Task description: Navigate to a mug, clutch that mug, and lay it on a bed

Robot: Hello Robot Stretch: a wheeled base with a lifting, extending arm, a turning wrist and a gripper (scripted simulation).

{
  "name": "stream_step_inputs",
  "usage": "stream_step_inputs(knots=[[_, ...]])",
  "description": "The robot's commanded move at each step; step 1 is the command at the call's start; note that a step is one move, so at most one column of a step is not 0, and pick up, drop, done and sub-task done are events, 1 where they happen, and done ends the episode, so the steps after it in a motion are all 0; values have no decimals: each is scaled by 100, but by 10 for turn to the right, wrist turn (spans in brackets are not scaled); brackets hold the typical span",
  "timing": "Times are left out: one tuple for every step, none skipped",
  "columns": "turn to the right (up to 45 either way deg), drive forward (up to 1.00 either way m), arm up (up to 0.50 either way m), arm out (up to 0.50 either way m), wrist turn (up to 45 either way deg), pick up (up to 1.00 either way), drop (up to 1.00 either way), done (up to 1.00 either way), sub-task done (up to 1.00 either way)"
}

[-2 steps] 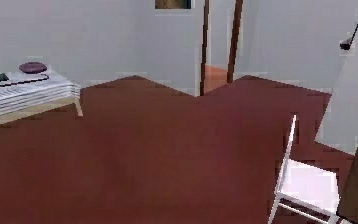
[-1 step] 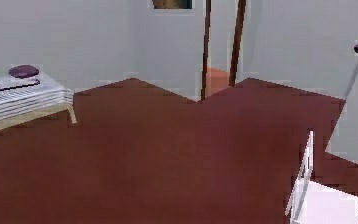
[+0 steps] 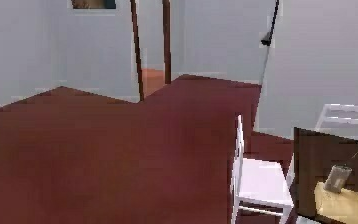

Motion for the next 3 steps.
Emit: stream_step_inputs(knots=[[0, 100, 0, 0, 0, 0, 0, 0, 0], [0, 100, 0, 0, 0, 0, 0, 0, 0], [0, 100, 0, 0, 0, 0, 0, 0, 0]])
